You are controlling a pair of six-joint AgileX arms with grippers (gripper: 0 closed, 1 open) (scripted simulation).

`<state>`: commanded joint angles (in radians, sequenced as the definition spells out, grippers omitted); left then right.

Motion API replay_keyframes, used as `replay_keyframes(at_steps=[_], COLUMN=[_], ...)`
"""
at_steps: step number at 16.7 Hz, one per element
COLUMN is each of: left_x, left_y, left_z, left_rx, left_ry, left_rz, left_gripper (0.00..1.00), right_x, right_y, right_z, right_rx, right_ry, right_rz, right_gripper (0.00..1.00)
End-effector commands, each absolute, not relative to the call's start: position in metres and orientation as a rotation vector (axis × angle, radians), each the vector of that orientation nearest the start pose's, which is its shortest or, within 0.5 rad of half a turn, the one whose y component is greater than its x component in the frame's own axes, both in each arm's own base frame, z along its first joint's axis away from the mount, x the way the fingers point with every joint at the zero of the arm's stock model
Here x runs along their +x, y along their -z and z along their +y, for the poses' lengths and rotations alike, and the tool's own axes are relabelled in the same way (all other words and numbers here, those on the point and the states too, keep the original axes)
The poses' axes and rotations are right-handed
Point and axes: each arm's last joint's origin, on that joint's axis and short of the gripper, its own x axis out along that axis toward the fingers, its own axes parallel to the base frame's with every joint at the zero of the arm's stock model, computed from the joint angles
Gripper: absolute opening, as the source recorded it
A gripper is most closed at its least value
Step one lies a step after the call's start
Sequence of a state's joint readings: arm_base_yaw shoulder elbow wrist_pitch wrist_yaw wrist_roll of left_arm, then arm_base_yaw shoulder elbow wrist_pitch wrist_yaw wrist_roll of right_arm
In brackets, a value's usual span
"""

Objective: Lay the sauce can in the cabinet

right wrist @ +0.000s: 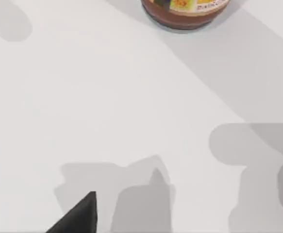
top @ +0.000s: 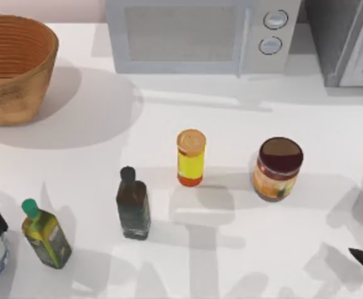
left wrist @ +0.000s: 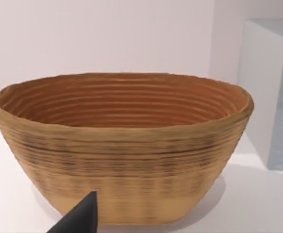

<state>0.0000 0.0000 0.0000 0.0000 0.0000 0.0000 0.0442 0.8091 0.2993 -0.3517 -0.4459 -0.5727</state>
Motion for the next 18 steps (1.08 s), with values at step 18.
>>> replay_keyframes(at_steps=[18], left_x=[0.106], left_y=[-0.16], left_z=[-0.001], left_rx=[0.0], left_ry=[0.0], left_rz=[0.0], left_gripper=[1.0], right_x=[0.343], right_y=[-0.051], right_z=[0.016], right_rx=[-0.162], right_ry=[-1.557], right_rz=[0.193], right_gripper=[1.0])
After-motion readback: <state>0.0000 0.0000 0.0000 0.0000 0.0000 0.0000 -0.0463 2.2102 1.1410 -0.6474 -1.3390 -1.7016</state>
